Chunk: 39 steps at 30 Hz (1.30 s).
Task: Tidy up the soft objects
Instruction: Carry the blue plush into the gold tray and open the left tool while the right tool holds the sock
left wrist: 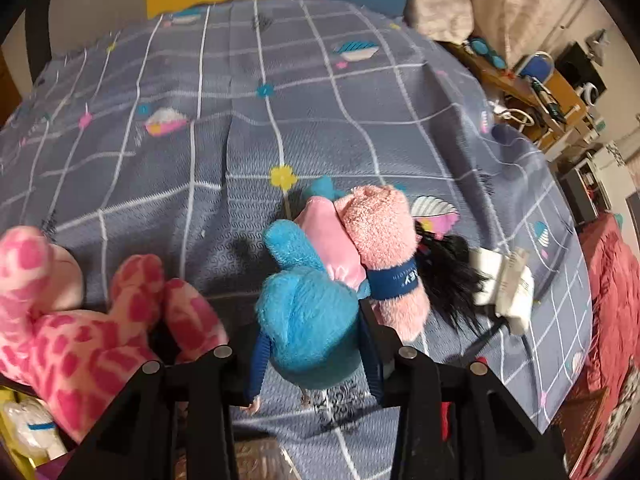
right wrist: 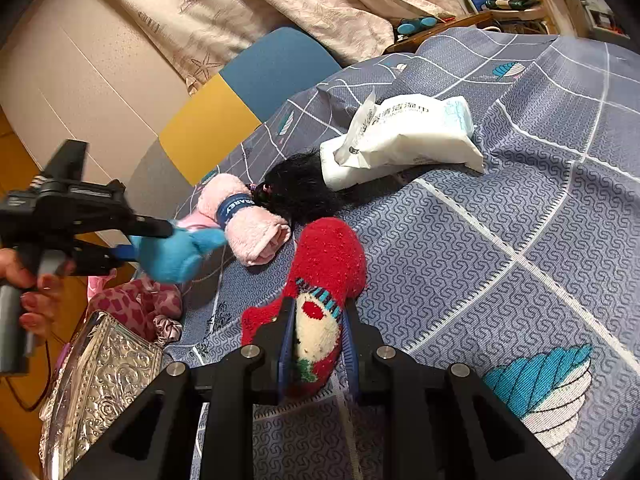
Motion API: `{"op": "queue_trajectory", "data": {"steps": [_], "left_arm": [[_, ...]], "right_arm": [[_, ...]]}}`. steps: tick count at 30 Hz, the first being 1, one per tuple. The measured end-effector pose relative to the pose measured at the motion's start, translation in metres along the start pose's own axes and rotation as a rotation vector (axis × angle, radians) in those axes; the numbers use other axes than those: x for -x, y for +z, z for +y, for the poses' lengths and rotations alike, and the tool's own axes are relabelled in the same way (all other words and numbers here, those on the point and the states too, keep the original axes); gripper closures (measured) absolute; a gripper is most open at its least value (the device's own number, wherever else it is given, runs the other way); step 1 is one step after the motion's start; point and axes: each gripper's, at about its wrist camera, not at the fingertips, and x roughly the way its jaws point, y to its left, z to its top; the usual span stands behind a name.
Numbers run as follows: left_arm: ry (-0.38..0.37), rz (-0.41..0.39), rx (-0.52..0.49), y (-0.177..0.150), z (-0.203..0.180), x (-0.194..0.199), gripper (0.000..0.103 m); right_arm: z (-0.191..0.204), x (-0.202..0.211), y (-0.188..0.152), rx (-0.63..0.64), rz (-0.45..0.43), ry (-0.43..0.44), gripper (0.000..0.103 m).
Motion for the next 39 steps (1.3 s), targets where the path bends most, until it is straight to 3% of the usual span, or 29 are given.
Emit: {"op": "queue_trajectory", "data": {"steps": [16, 32, 39], "left_arm": [[-0.157, -0.065, -0.036, -0.055, 0.018, 0.063, 0.063], [-0.235, -0.268, -0.102, -0.123, 0.034, 0.139, 0.063], [-0.279, -0.332, -0.022, -0.164, 0.069, 0.167, 0.063]], "right_arm": [[0.004, -0.003, 0.0, 0.009, 0.003, -0.02, 0.082], [0.005, -0.004, 0.001, 0.012, 0.003, -0.032, 0.082], [0.006, -0.005, 0.001, 0.016, 0.004, -0.039, 0.082]]}}
